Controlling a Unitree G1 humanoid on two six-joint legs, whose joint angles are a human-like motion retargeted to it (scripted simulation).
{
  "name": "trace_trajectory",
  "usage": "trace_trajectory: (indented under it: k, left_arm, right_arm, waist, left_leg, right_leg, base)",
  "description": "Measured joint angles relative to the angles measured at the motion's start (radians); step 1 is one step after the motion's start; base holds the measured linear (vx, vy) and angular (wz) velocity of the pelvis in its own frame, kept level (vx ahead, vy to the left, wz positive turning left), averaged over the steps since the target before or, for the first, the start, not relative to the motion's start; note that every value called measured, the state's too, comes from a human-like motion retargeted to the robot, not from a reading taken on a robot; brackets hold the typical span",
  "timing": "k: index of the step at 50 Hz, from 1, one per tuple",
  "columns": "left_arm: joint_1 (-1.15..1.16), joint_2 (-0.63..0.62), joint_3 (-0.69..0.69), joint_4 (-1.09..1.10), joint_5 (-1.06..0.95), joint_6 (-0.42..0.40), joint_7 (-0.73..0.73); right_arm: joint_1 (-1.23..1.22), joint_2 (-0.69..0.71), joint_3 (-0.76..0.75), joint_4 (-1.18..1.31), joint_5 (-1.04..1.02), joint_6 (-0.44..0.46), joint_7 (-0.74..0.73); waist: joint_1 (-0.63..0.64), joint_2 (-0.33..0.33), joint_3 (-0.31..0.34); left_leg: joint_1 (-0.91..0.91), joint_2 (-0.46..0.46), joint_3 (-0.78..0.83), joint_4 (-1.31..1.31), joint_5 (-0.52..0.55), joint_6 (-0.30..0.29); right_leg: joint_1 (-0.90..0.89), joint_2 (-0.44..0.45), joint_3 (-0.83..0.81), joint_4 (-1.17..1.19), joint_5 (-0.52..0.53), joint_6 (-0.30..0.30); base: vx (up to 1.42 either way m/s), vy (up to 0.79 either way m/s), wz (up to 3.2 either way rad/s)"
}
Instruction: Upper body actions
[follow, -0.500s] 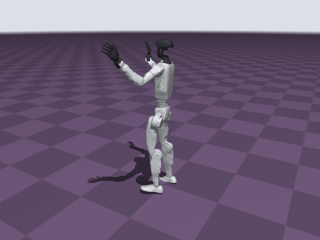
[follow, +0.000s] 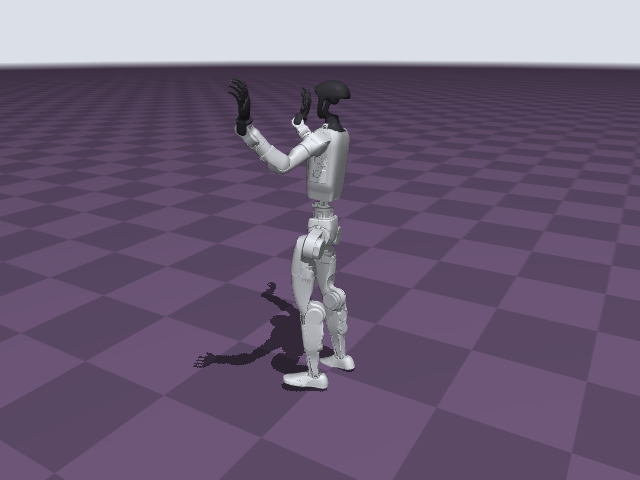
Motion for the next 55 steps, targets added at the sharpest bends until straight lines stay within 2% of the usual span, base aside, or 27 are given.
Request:
trace_trajectory:
  k: [3,5,7,8,10,12,15,20,24,27,28,30,33,38,40,46,49,52,55]
  left_arm:
    - [-0.044,-0.07,0.019,0.171,-0.451,0.035,-0.06]
    - [-0.067,-0.124,0.042,0.202,-0.747,0.009,-0.169]
    - [-0.066,-0.154,0.087,0.187,-0.95,-0.149,-0.267]
    - [-0.056,-0.156,0.103,0.181,-0.986,-0.233,-0.248]
    - [-0.032,-0.149,0.115,0.16,-0.935,-0.407,-0.116]
    - [-0.005,-0.125,0.093,0.115,-0.738,-0.427,0.03]
    - [0.006,-0.079,0.032,0.013,-0.529,-0.354,0.005]
    - [-0.003,0.032,-0.138,-0.197,-0.205,-0.381,-0.05]
    - [-0.039,0.164,-0.274,-0.369,0.259,-0.364,-0.11]
    - [-0.095,0.222,-0.366,-0.481,0.572,-0.254,-0.041]
    - [-0.113,0.228,-0.387,-0.504,0.633,-0.235,-0.004]
    - [-0.136,0.216,-0.413,-0.513,0.69,-0.247,0.044]
    - [-0.132,0.143,-0.385,-0.437,0.586,-0.27,0.022]
    - [-0.094,0.002,-0.247,-0.244,0.277,-0.144,-0.018]
    - [-0.097,-0.031,-0.215,-0.166,0.159,-0.129,-0.024]
    - [-0.123,-0.109,-0.14,0.138,-0.271,-0.135,-0.073]
    - [-0.122,-0.139,-0.103,0.239,-0.457,-0.18,-0.091]
    - [-0.109,-0.14,-0.092,0.288,-0.505,-0.276,-0.056]
    - [-0.093,-0.128,-0.111,0.259,-0.41,-0.297,0.019]
  right_arm:
    - [-0.005,0.046,-0.031,0.064,0.266,-0.037,0.124]
    - [-0.001,0.065,-0.046,0.066,0.408,-0.072,0.234]
    - [0.004,0.08,-0.044,0.041,0.47,-0.098,0.263]
    - [0.006,0.076,-0.038,0.026,0.457,-0.112,0.248]
    - [0.008,0.058,-0.017,-0.019,0.37,-0.138,0.179]
    - [0.008,0.026,0.01,-0.087,0.239,-0.154,0.101]
    - [0.01,-0.052,0.06,-0.203,0.098,-0.214,0.031]
    - [-0.033,-0.237,0.203,-0.395,-0.153,-0.358,-0.025]
    - [-0.106,-0.366,0.331,-0.521,-0.43,-0.354,-0.026]
    - [-0.147,-0.407,0.402,-0.555,-0.495,-0.363,-0.063]
    - [-0.15,-0.404,0.412,-0.55,-0.498,-0.377,-0.078]
    - [-0.139,-0.383,0.401,-0.523,-0.49,-0.385,-0.092]
    - [-0.086,-0.309,0.318,-0.455,-0.438,-0.317,-0.072]
    - [0.008,-0.145,0.173,-0.3,-0.27,-0.207,-0.063]
    - [0.03,-0.096,0.135,-0.235,-0.194,-0.212,-0.074]
    - [0.057,0.052,0.031,-0.023,0.115,-0.306,-0.14]
    - [0.048,0.101,0.009,0.029,0.287,-0.326,-0.12]
    - [0.046,0.097,0.011,0.033,0.375,-0.348,-0.068]
    - [0.045,0.06,0.039,0.006,0.342,-0.349,-0.076]
  waist:
    - [-0.004,0.005,-0.005]
    - [-0.005,0.008,-0.004]
    - [-0.007,0.01,0.0]
    - [-0.008,0.011,0.002]
    - [-0.008,0.01,0.006]
    - [-0.004,0.007,0.01]
    - [-0.003,-0.001,0.013]
    - [-0.006,-0.008,0.003]
    - [-0.001,-0.01,-0.008]
    - [0.0,-0.009,-0.014]
    - [0.0,-0.008,-0.015]
    - [0.001,-0.008,-0.014]
    - [0.0,-0.01,-0.014]
    - [0.0,-0.013,-0.027]
    - [0.002,-0.014,-0.033]
    - [0.005,-0.009,-0.048]
    - [0.005,-0.006,-0.047]
    - [0.007,-0.007,-0.043]
    - [0.008,-0.01,-0.04]
  left_leg:
    - [0.001,0.0,-0.002,0.001,-0.001,-0.001]
    - [0.003,0.002,-0.001,0.001,-0.002,0.0]
    - [0.005,0.003,0.002,0.0,-0.003,0.0]
    - [0.006,0.003,0.003,0.0,-0.003,0.0]
    - [0.008,0.003,0.005,0.0,-0.004,0.0]
    - [0.011,0.001,0.004,0.0,-0.004,0.0]
    - [0.009,0.0,-0.001,-0.001,-0.003,0.001]
    - [0.001,0.001,-0.007,-0.001,-0.001,0.001]
    - [-0.002,0.001,-0.009,0.0,-0.002,0.002]
    - [-0.003,0.0,-0.013,0.001,-0.003,0.002]
    - [-0.003,0.0,-0.013,0.001,-0.003,0.002]
    - [-0.002,0.0,-0.014,0.002,-0.003,0.003]
    - [-0.004,0.002,-0.013,0.002,-0.004,0.002]
    - [-0.011,0.006,-0.003,0.0,-0.003,0.001]
    - [-0.012,0.006,0.0,-0.001,-0.002,0.001]
    - [-0.012,0.01,0.003,-0.003,-0.001,0.0]
    - [-0.009,0.011,0.002,-0.002,-0.002,0.0]
    - [-0.007,0.01,0.0,-0.002,-0.002,0.0]
    - [-0.006,0.008,-0.002,-0.002,-0.002,0.0]
  right_leg:
    - [0.001,0.001,-0.001,0.001,-0.002,0.0]
    - [0.002,0.003,0.001,0.002,-0.003,0.0]
    - [0.001,0.005,0.005,0.002,-0.002,0.0]
    - [0.001,0.005,0.006,0.002,-0.002,-0.001]
    - [0.0,0.006,0.009,0.003,-0.001,-0.002]
    - [0.002,0.005,0.009,0.003,-0.001,-0.002]
    - [0.001,0.003,0.004,0.004,-0.001,-0.002]
    - [-0.003,0.003,-0.002,0.003,-0.001,0.0]
    - [-0.006,0.003,-0.001,0.004,-0.002,0.0]
    - [-0.006,0.003,-0.003,0.005,-0.002,0.0]
    - [-0.006,0.003,-0.003,0.005,-0.002,0.0]
    - [-0.005,0.004,-0.004,0.005,-0.002,-0.001]
    - [-0.009,0.004,-0.002,0.006,0.0,-0.001]
    - [-0.023,0.004,0.005,0.006,0.003,-0.003]
    - [-0.027,0.004,0.006,0.006,0.004,-0.003]
    - [-0.028,0.01,0.008,0.007,0.001,-0.004]
    - [-0.025,0.011,0.008,0.007,0.0,-0.004]
    - [-0.022,0.011,0.007,0.007,-0.001,-0.004]
    - [-0.02,0.009,0.005,0.007,-0.001,-0.004]
  base:
    - [0.0,0.0,0.0]
    - [0.0,0.0,0.0]
    - [0.0,0.0,0.0]
    - [0.0,0.0,0.0]
    - [0.0,0.0,0.0]
    - [0.0,0.0,0.0]
    - [0.0,0.0,0.0]
    - [0.0,0.0,0.0]
    - [0.03,0.01,0.0]
    - [0.02,0.04,0.02]
    - [0.0,0.0,0.0]
    - [0.0,0.0,0.0]
    - [0.0,0.0,0.0]
    - [0.0,0.0,0.0]
    - [0.0,0.0,0.0]
    - [0.0,0.0,0.0]
    - [0.0,0.0,0.0]
    - [0.0,0.0,0.0]
    - [0.0,0.0,0.0]
